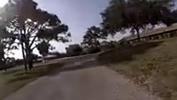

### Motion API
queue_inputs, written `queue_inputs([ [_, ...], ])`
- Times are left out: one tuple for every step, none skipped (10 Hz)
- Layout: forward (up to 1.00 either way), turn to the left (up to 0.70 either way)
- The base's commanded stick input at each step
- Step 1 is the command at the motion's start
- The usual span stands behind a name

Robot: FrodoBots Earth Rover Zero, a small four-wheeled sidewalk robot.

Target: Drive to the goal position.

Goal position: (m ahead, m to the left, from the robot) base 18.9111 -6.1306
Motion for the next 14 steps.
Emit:
queue_inputs([
  [1.00, 0.00],
  [1.00, 0.00],
  [1.00, 0.00],
  [1.00, 0.00],
  [1.00, 0.00],
  [1.00, 0.00],
  [1.00, 0.00],
  [1.00, 0.00],
  [1.00, 0.00],
  [1.00, 0.00],
  [1.00, 0.00],
  [1.00, 0.00],
  [1.00, 0.00],
  [1.00, 0.00],
])
